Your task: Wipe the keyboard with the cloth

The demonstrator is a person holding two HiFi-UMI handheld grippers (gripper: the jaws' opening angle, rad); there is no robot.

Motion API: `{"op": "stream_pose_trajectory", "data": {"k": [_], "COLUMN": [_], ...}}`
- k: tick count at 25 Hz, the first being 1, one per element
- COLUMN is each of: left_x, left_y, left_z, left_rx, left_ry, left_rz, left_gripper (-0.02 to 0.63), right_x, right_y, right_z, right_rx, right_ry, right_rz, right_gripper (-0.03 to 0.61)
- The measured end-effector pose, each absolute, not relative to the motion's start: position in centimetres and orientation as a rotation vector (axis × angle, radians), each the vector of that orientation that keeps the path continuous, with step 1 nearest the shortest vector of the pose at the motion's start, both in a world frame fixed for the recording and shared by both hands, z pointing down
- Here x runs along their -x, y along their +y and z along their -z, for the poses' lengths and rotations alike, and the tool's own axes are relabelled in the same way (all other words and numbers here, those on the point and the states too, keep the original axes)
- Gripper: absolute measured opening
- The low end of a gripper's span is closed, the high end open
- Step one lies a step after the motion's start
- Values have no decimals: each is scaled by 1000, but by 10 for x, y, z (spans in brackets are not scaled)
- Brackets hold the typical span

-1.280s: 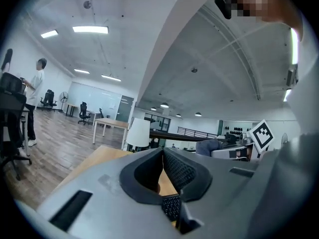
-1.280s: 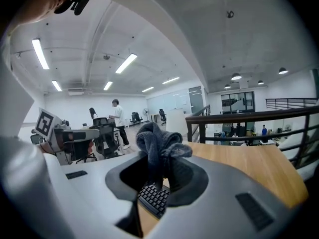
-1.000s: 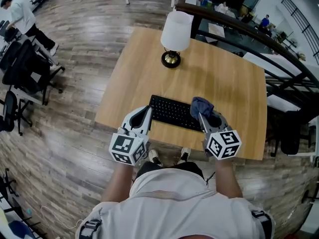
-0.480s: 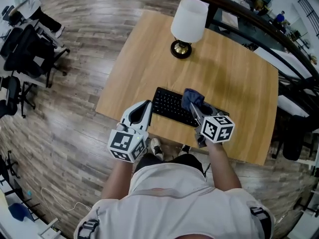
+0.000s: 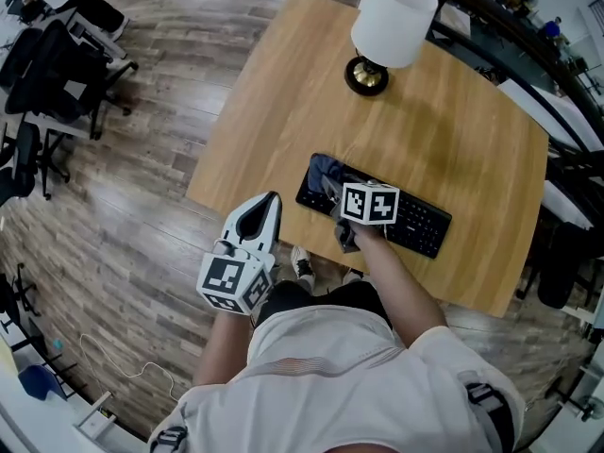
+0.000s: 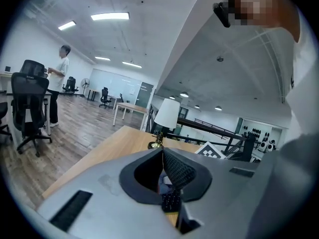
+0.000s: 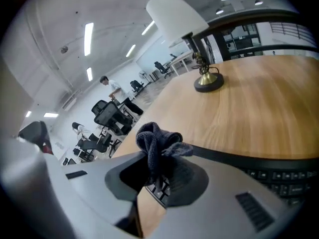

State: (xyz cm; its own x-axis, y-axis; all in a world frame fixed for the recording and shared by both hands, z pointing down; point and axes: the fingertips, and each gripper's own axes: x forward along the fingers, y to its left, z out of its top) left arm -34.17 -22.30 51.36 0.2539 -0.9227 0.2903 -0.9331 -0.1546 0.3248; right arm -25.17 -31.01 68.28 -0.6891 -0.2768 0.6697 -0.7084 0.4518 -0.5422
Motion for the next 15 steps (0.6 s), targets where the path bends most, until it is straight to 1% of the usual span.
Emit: {"op": "stream_pose_trajectory", "data": {"k": [6,15], "left_x": [343,321], "left_y": [-226,-241], "left_z": [-514,-504], "left_rx": [-2102,-2175], "left_ry": [-1675,-1620], "left_rz": [-37,-32], "left_gripper": [15,15], "right_x": [269,241], "right_y": [-312,-314], "right_z": [-714,-722], "right_rx": [-847,-907], "right_ry": [-2105,-2055], "right_rz": [-1165,-1122], "right_gripper": [132,135]}}
